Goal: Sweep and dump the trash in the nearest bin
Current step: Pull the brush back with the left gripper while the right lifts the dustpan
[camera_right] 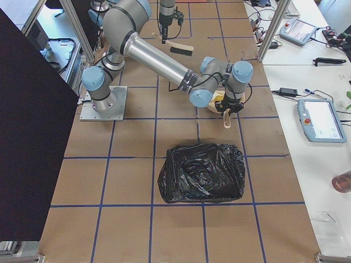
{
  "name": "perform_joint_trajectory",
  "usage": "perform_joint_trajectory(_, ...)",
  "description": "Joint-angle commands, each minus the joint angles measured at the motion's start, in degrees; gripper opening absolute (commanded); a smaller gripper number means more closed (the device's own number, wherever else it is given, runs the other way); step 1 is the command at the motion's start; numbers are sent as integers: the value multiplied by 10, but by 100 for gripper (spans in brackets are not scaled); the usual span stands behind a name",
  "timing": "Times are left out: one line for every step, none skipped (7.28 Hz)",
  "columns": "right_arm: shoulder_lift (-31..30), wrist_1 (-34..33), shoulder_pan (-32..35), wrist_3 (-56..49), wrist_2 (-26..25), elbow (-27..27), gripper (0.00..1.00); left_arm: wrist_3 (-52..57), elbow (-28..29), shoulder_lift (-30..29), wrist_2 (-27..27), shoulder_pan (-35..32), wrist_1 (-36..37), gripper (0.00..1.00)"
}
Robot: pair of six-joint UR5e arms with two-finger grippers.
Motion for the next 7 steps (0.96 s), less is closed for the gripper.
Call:
perform_joint_trajectory(-39, 58, 1, 15, 0, -3, 2, -1, -127, 69, 1, -11, 77, 0)
perform_joint_trajectory(-59, 84, 0, 20, -1, -5, 2, -4, -174, 95, 3, -20, 125, 0)
perform_joint_trajectory(-88, 108, 0, 27, -7, -4, 2, -20, -212, 101, 5, -33, 181, 0)
perform_joint_trajectory(-114, 133, -3, 27, -13, 2, 2, -25, -241, 104, 6, -42, 238, 0)
perform_joint_trajectory(-126, 142, -8, 26, -24, 3, 2, -24, -257, 106, 7, -44, 252, 0)
perform_joint_trajectory(-131, 141, -11, 27, -35, 4, 2, -20, -278, 105, 31, -46, 255, 0)
perform_joint_trajectory(-135, 140, -24, 28, -35, 5, 2, -18, -291, 108, 66, -53, 268, 0)
